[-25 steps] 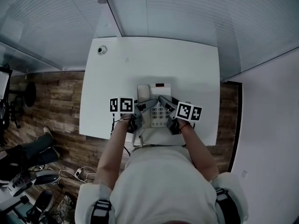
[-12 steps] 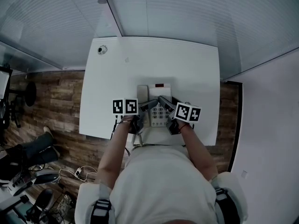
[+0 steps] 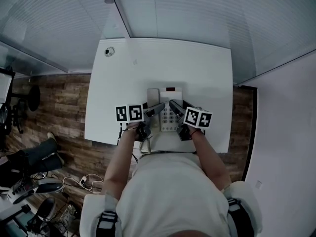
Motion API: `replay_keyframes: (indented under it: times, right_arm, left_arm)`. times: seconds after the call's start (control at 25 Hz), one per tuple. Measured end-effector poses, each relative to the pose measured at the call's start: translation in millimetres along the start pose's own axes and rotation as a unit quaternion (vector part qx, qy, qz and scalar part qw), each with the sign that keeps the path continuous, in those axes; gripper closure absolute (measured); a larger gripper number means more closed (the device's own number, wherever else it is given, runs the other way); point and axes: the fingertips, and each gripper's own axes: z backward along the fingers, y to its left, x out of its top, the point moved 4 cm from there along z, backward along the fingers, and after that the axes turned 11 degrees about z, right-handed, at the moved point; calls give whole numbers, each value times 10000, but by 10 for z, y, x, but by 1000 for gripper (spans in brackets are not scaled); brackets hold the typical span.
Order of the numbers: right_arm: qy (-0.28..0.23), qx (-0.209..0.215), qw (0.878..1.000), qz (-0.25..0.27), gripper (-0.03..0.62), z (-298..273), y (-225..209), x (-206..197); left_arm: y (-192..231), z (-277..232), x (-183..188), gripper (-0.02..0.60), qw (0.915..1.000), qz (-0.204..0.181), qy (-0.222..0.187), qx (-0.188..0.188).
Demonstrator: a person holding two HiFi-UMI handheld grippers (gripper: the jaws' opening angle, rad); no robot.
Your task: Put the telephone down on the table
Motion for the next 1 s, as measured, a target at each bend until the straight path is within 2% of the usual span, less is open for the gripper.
replay_keyframes:
  times: [0.24,0.44,0.84,0.92,0.96,1.0]
  right_arm:
    - [-105,-85,9999,-70,307,97,9,27]
    - [-262,-249,9990,252,310,216,43,1]
    - [-728,-666,9936,558,322,570,184,-60]
    - [-840,-683,9927,541,335,657,236,-82]
    - [-883,-688,9923,533,345,696,267,-98]
    - [-922,-683,9921,515,358,733,298,-118]
  left_arm:
    - [-18,93,-101,118,9998,-99,-105,140]
    - [36,242,-183,118,9993,-79,-298,196]
    - [-2,504,-314,123,9974,-509,-424,272]
    - [-4,574,-367,138,9969,-546,-476,291]
    - [7,618,-390,165,9965,-543,-536,339]
    - [25,664,-411,218,9958,-534,-609,416]
